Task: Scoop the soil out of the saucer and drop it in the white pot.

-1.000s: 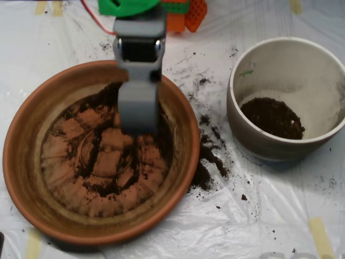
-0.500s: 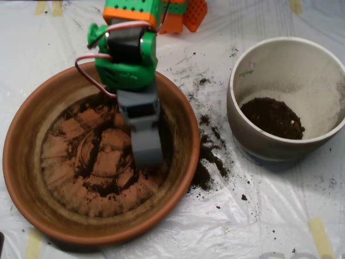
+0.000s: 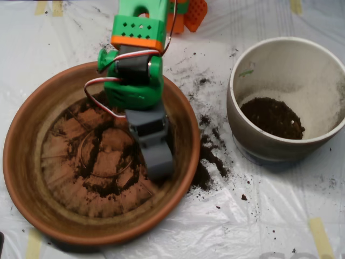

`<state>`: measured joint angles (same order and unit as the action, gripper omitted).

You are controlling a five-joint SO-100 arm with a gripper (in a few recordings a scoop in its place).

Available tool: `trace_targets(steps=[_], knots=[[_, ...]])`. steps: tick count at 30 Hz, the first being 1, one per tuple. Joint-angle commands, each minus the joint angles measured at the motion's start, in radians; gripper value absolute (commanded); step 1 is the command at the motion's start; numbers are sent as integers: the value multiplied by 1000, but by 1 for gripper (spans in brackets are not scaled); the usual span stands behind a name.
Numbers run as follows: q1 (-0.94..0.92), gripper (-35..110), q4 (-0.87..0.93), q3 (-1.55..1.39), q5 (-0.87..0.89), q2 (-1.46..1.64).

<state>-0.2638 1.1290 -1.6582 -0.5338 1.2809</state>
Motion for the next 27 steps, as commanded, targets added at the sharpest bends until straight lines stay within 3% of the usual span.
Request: trace_targets(steps=[1,18,27], knots=[[21,28,-15,-84,-64,86],[18,29,-103,-431,-328,390],[-52,13,-133,-508,-416,422]])
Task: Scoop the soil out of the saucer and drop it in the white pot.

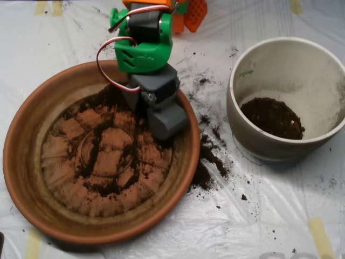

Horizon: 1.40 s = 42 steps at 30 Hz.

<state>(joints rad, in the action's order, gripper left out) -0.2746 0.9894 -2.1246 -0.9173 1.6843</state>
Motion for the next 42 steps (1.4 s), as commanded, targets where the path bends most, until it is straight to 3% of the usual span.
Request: trace_targets(steps=[1,10,23,29,35,37,40,42], knots=[[-49,12,3,-41,-35,15],[-87,0,46,34,6,-15],[35,-1,396,549,448,63],[163,-1,515,676,551,153],[187,0,474,569,554,156],[169,6,413,469,534,161],[143,28,348,370,512,164],[126,32,321,336,509,167]])
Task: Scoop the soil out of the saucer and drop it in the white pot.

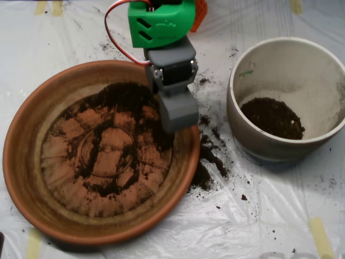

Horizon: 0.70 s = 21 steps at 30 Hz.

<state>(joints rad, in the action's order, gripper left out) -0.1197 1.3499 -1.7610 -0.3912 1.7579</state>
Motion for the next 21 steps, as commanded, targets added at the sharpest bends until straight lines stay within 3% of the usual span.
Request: trace_targets(steps=[1,21], knots=[[-34,33,-49,-38,-20,94],[-175,36,-210,-104,-64,-227]])
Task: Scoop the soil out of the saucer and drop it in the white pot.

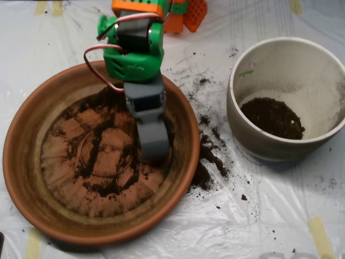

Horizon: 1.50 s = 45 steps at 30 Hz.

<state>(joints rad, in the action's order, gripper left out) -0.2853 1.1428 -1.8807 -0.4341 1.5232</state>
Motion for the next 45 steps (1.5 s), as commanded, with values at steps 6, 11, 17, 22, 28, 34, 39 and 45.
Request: trace_targets(steps=[6,11,17,22,28,34,39,45], knots=[[21,36,-15,26,-48,-60],[28,36,-31,28,-74,-95],[29,32,2,11,-164,-78],[9,18,29,-8,-235,-29],[-20,18,34,-32,-305,8],[-55,11,48,-32,-360,37],[-57,0,107,3,-368,78],[-12,-1,275,244,-222,106]])
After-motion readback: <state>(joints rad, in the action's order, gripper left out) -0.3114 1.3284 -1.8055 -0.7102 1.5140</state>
